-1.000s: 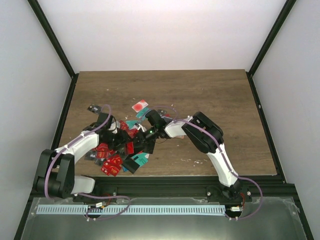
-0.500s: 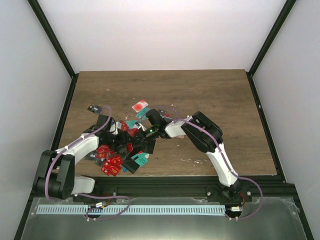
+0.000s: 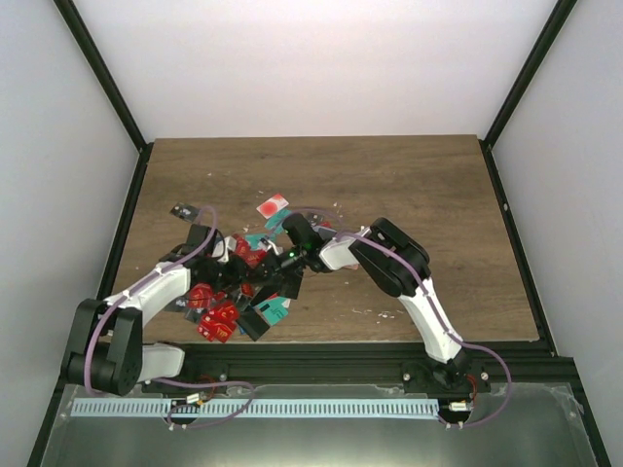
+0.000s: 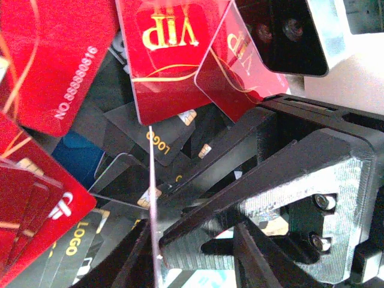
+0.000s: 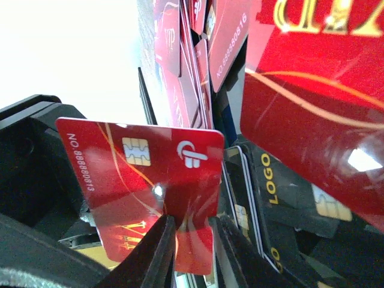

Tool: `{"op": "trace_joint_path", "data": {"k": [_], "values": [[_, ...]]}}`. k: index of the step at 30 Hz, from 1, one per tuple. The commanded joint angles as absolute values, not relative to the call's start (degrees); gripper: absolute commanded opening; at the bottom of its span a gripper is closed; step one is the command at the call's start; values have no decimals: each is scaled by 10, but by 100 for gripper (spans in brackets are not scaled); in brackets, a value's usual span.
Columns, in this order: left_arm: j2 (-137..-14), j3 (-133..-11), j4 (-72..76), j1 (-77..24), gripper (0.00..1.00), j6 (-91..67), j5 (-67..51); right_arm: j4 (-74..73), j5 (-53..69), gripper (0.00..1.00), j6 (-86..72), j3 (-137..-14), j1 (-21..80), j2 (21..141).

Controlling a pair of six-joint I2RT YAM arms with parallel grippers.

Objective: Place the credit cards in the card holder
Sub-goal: Pick up the credit card from the center of the board.

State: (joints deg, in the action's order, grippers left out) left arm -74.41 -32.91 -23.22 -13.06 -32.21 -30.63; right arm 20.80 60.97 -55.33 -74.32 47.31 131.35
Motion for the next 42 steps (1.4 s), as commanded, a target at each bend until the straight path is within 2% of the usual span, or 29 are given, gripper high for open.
{"op": "trace_joint_path", "data": {"k": [1, 4, 6, 14, 18, 25, 31, 42], "values": [[-728, -331, -257, -134, 28, -320, -294, 216, 609, 21, -550, -742, 478, 1316], [-712, -343, -277, -133, 11, -322, -282, 203, 601, 21, -543, -742, 478, 1314], [-700, -353, -296, -134, 4, -320, -272, 198, 597, 21, -539, -745, 477, 1312], [-688, -430, -381, -134, 4, -290, -225, 123, 573, 21, -484, -769, 461, 1261], [-687, -490, -398, -134, 4, -265, -261, 67, 562, 22, -446, -764, 438, 1198], [-710, -559, -327, -134, 4, -272, -409, 29, 609, 40, -396, -690, 378, 1070], [-743, -606, -233, -135, 4, -316, -510, 100, 699, 52, -439, -625, 340, 978], [-764, -632, -130, -150, 4, -378, -577, 239, 713, 52, -553, -621, 332, 943]]}}
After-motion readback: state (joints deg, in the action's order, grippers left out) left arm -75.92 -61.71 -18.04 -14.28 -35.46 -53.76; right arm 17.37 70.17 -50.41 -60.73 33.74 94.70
